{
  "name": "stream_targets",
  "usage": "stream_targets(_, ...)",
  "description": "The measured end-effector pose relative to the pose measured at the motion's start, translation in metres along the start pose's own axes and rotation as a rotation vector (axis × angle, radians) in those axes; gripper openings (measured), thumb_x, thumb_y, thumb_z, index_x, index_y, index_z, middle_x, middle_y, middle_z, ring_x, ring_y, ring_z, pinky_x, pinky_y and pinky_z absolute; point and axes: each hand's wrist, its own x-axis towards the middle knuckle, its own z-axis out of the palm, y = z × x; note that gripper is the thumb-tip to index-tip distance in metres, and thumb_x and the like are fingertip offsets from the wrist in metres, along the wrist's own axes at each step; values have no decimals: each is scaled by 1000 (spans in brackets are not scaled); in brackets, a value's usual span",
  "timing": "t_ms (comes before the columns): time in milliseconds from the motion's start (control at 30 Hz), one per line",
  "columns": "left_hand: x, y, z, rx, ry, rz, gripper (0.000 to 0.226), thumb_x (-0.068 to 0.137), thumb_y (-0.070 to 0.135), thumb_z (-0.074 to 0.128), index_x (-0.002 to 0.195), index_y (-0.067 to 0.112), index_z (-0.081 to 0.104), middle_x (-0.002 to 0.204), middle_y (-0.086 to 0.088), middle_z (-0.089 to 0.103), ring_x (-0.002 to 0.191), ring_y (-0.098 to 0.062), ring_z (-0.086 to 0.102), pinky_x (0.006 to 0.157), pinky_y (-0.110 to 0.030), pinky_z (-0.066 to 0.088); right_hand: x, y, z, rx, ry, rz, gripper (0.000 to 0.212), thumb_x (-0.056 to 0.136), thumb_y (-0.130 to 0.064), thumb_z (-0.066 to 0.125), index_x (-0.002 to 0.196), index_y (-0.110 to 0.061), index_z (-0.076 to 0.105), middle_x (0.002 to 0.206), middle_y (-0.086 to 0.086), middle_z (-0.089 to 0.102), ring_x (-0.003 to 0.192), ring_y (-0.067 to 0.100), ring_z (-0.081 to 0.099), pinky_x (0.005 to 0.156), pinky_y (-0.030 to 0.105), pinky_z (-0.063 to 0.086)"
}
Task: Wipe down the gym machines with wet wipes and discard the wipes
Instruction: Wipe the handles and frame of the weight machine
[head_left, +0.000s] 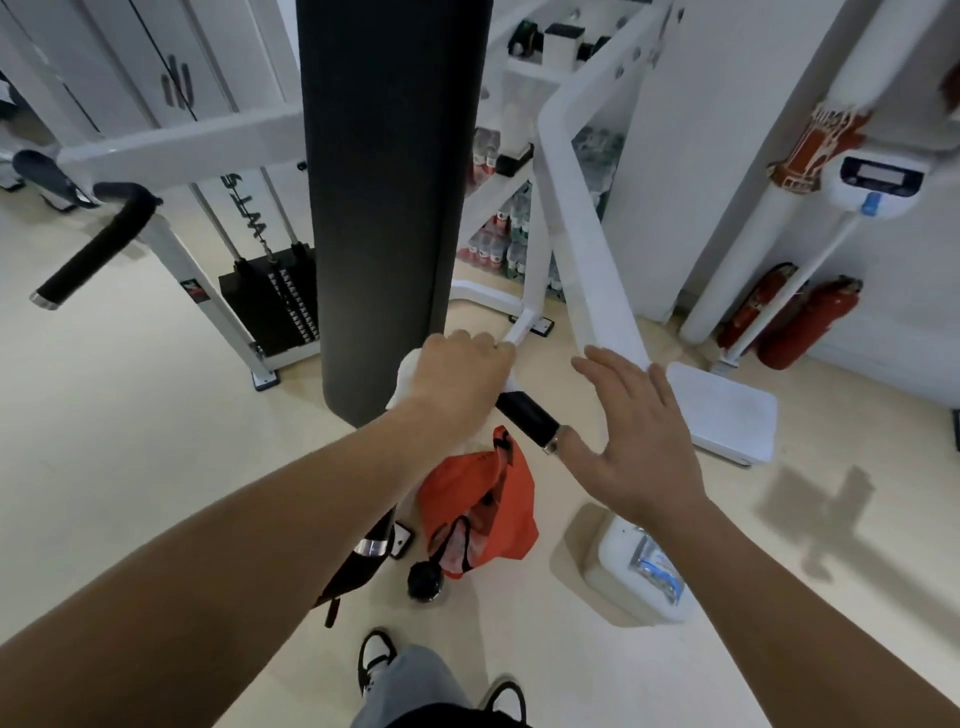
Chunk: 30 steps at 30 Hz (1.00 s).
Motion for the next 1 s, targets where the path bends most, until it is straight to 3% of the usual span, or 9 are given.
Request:
stream_targets(100,-11,58,-9,242,-69,382,11,94,17,57,93,14,46,87,-2,50,91,-23,55,80,-37,37,1,-3,-6,177,68,145,60,89,-28,43,146,-14,50,152,3,50,142,19,42,121,43,31)
stream_targets(167,-24,87,-7,267,-111,460,31,95,14,56,78,19,30,76,-4,34,91,-21,52,83,-35,39,1,-3,-7,205,84,207,56,89,-23,39,143,-15,53,145,1,54,134,18,47,112,38,40)
stream_targets(300,-17,62,13,213,8,505,20,87,12,60,104,20,55,92,0,55,87,-24,56,76,-37,40,2,1,-3,170,106,185,51,89,-20,34,131,-11,61,136,5,61,128,22,52,107,39,45)
stream_targets(400,-3,14,5,101,-5,322,27,87,9,61,110,21,52,99,1,59,91,-24,59,83,-40,48,2,2,2,100,120,161,45,91,-18,36,123,-8,66,132,9,64,130,26,53,111,42,44)
stream_targets(500,2,-20,6,-145,-19,-38,20,90,6,55,98,19,42,87,0,53,81,-26,56,67,-38,46,1,3,4,43,135,145,39,90,-14,41,116,-7,69,131,10,65,127,27,54,111,44,44)
stream_targets(667,-55,-28,41,-861,77,-573,20,98,25,59,103,16,42,77,1,55,67,-19,59,50,-30,39,-5,-5,10,-146,98,130,38,90,-18,42,109,-8,73,135,17,61,123,38,54,108,51,45)
stream_targets(800,-131,-6,68,-973,64,-639,28,101,34,59,99,15,38,76,2,54,62,-9,53,48,-24,35,-38,-57,28,69,200,241,32,90,-3,58,120,-9,69,144,16,55,141,34,44,120,59,31)
stream_targets(933,-202,-6,96,-1138,-168,-617,34,101,41,54,117,11,48,95,-4,65,81,-17,65,62,-27,49,-83,-138,51,282,244,226,31,92,-3,58,118,-18,67,142,0,53,137,19,47,111,47,45)
stream_targets(1000,-245,-17,98,-1316,-279,-640,35,101,42,55,125,17,53,95,-7,68,74,-14,66,58,-26,54,-97,-177,60,393,186,270,28,95,-3,57,110,-24,67,127,-10,60,120,6,56,99,36,52)
